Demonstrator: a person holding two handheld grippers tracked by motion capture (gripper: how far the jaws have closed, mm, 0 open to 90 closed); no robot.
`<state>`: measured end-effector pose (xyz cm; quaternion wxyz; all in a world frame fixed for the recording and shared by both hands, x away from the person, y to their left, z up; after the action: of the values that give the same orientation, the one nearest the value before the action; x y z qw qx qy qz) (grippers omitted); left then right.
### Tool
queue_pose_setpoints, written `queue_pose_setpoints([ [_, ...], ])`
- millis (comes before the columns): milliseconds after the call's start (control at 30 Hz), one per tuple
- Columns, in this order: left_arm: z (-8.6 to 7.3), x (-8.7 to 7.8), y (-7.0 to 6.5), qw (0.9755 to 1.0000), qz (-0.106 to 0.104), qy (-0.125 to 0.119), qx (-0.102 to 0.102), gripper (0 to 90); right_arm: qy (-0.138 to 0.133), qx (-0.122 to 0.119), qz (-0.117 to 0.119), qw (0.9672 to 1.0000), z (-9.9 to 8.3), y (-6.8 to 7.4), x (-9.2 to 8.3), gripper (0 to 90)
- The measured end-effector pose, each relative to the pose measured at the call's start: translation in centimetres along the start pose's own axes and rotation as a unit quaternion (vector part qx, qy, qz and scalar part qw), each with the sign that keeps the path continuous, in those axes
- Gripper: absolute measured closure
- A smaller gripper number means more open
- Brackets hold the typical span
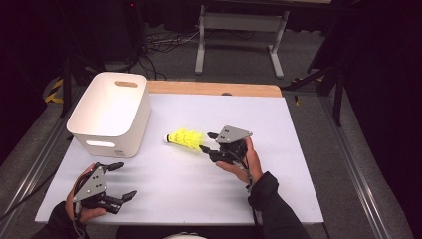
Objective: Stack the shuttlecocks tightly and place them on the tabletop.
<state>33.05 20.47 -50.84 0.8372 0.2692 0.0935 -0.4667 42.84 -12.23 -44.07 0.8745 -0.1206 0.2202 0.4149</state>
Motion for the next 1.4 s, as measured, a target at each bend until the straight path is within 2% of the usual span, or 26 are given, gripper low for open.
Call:
queue_pose_setpoints([
  [300, -0.1, -0.1, 0.3, 1.0000, 0.007, 0.002, -0.006, 5.7, -0.028, -0.002, -0.017, 0.9995, 0.1, -0.4, -2.7, 45.3],
  [400, -0.2, -0.1, 0.3, 0.9999, 0.010, 0.002, -0.007, 5.7, -0.032, -0.005, -0.019, 0.9993, 0.0, -0.4, -3.1, 44.2],
  [633, -0.4, -0.1, 0.5, 0.9996, 0.018, 0.007, -0.021, 5.7, -0.038, -0.013, -0.044, 0.9982, -0.9, -0.7, -4.3, 35.2],
  [767, -0.4, -0.2, 0.7, 0.9993, 0.024, 0.008, -0.029, 5.7, -0.045, -0.009, -0.047, 0.9978, -1.4, -1.1, -4.9, 33.4],
  [967, -0.4, 0.1, 1.1, 0.9988, 0.033, 0.011, -0.035, 5.9, -0.054, 0.016, -0.054, 0.9970, -3.0, -1.9, -6.4, 27.2],
  [1100, -0.3, 0.3, 1.3, 0.9987, 0.038, 0.013, -0.032, 6.2, -0.059, 0.023, -0.047, 0.9969, -4.3, -2.1, -6.9, 23.8],
  [1200, -0.3, 0.5, 1.4, 0.9989, 0.033, 0.013, -0.030, 6.2, -0.065, 0.032, -0.038, 0.9967, -5.3, -2.4, -7.2, 21.7],
  [1400, -0.3, 0.6, 1.2, 0.9992, 0.028, 0.013, -0.024, 6.2, -0.056, 0.034, -0.055, 0.9963, -7.2, -2.5, -7.4, 16.5],
])
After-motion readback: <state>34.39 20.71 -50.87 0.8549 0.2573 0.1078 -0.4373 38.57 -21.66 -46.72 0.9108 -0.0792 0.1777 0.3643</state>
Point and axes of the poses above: each handheld gripper's, and its own axes: x roughly forward along the jaws, z roughly out of its top, y roughly to its left, the point moved 5 cm from there along x, roughly forward along the jaws, and after that the axes turned 12 degrees about x, right-handed, at the moved point
